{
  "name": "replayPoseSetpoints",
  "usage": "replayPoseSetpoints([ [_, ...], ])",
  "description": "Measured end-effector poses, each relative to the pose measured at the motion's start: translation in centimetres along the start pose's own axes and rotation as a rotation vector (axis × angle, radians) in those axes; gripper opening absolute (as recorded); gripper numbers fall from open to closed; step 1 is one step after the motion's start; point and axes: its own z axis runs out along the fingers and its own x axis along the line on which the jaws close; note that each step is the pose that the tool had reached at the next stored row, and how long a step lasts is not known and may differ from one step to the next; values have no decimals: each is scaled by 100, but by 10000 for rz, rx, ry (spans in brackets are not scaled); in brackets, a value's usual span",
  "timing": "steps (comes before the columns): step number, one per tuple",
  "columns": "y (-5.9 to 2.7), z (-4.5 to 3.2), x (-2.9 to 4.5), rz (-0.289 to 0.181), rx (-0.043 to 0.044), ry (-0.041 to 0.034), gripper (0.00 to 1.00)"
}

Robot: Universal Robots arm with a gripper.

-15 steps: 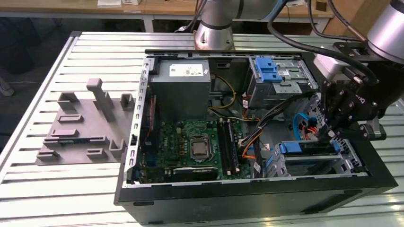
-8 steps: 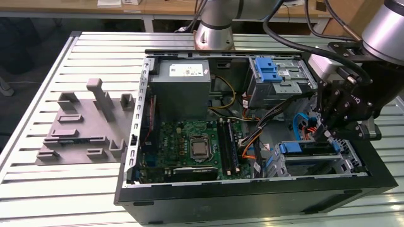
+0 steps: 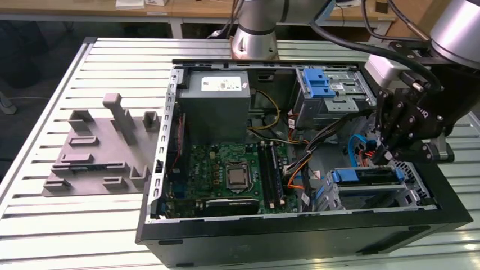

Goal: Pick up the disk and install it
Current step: 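Insert the second disk wire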

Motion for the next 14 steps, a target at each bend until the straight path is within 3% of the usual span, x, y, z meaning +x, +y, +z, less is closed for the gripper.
replayPoseSetpoints([
  [7,98,-83,2,0,0,-9,11],
  [14,119,-173,-49,-1,0,-10,11],
])
